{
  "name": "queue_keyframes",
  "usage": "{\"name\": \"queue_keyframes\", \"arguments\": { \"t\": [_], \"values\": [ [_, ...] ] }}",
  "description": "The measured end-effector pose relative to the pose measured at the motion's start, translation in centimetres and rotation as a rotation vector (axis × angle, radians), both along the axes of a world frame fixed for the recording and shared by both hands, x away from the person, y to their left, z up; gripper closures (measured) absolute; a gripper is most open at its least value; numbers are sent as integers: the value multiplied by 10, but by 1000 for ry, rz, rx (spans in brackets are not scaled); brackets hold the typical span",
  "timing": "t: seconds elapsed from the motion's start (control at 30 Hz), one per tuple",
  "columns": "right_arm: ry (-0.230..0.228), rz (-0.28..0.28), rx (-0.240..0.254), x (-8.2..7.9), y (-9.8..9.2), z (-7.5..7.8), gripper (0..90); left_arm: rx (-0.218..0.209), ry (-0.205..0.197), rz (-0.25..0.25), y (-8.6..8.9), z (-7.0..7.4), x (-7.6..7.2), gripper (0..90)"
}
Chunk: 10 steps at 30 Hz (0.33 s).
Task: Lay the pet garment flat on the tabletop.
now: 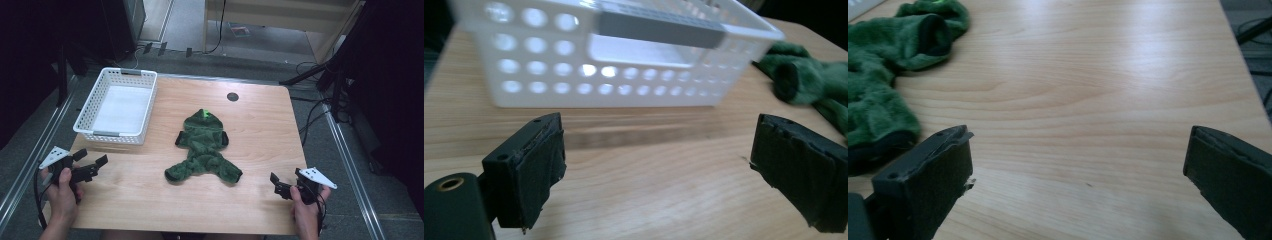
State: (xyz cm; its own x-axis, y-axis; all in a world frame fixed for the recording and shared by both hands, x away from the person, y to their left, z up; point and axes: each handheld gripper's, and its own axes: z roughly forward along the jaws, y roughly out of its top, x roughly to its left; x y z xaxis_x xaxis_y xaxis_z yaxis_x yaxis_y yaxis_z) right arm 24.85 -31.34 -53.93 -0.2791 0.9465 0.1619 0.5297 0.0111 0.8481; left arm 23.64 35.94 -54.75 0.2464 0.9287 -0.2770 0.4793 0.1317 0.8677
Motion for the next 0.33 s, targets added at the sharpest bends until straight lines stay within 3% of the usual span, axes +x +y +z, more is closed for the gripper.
{"name": "queue_keyframes", "arguments": {
  "t": [0.13, 0.33],
  "values": [
    [12, -40, 36, 2, -9, -4, 0, 18, 5, -4, -2, -2, 2, 75],
    [15, -33, 16, 1, -5, -4, 0, 68, 16, -26, -10, -4, 5, 75]
  ]
}}
